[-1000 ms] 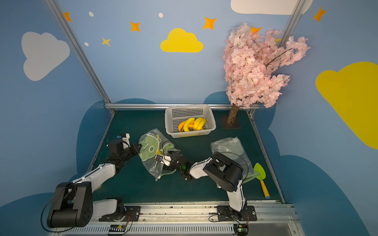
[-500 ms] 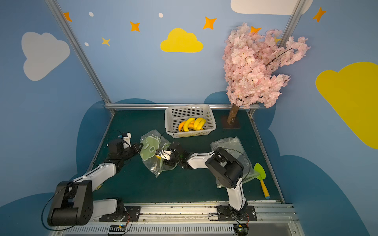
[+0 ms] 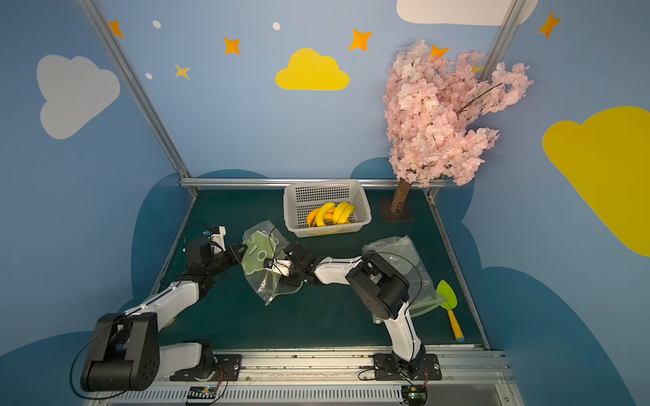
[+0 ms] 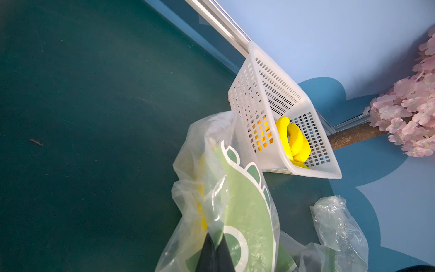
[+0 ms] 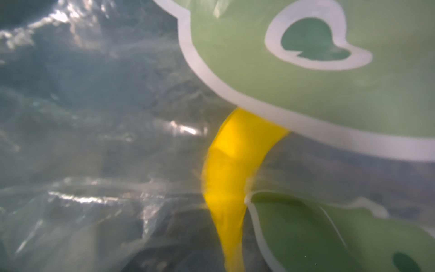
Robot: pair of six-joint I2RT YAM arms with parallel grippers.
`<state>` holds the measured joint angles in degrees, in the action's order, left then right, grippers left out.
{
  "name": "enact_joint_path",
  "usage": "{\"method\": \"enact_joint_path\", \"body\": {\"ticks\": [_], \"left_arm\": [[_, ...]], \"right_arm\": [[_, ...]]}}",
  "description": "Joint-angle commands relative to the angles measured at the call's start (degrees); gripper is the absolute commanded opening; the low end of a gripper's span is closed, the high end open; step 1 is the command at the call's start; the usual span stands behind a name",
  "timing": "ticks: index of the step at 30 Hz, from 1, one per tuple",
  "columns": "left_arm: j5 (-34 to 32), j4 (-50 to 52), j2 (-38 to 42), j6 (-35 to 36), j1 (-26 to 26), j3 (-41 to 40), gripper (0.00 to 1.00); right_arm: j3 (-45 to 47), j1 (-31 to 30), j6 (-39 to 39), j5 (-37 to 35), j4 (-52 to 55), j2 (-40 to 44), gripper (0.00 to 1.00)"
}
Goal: Open the zip-top bag and take out the banana
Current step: Pick up the banana from the zipper food storage bag.
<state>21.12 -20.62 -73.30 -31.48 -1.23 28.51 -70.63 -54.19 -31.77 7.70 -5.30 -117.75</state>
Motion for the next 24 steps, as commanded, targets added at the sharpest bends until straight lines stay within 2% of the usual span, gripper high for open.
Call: {"method": "enact_joint_path", "body": {"ticks": [1,5,7,14,19,24], "left_arm": [[1.02,-1.14,0.98,0.06,0.14,1.02,0.03],[0.98,-1.84,0.93,-0.20,0.14,0.80,0.03],[0.82,-2.26,1.03,-0.37,0.09,0.67,0.03],[-0.02,-2.17,1.99,-0.08,0.09,0.84,0.03],[-1.37,-1.63,2.21,0.02,0.11,0.93,0.03],[-6.23,0.53,4.18,2.17,0.80,0.93,0.03]], "right_arm": [[-3.41,-0.02,0.64,-0.78,8.28,-2.35,0.50],[-9.59,-0.06,-0.05,-1.98,20.59,-4.92,0.37],[-12.84,-0.03,-0.92,-1.82,25.65,-6.85,0.27],[-13.93,-0.21,0.02,-1.99,27.53,-7.46,0.02],[-12.96,-0.04,2.88,-1.56,27.89,-5.34,0.00],[-11.75,-0.04,7.18,0.40,27.52,-1.50,0.00]]}}
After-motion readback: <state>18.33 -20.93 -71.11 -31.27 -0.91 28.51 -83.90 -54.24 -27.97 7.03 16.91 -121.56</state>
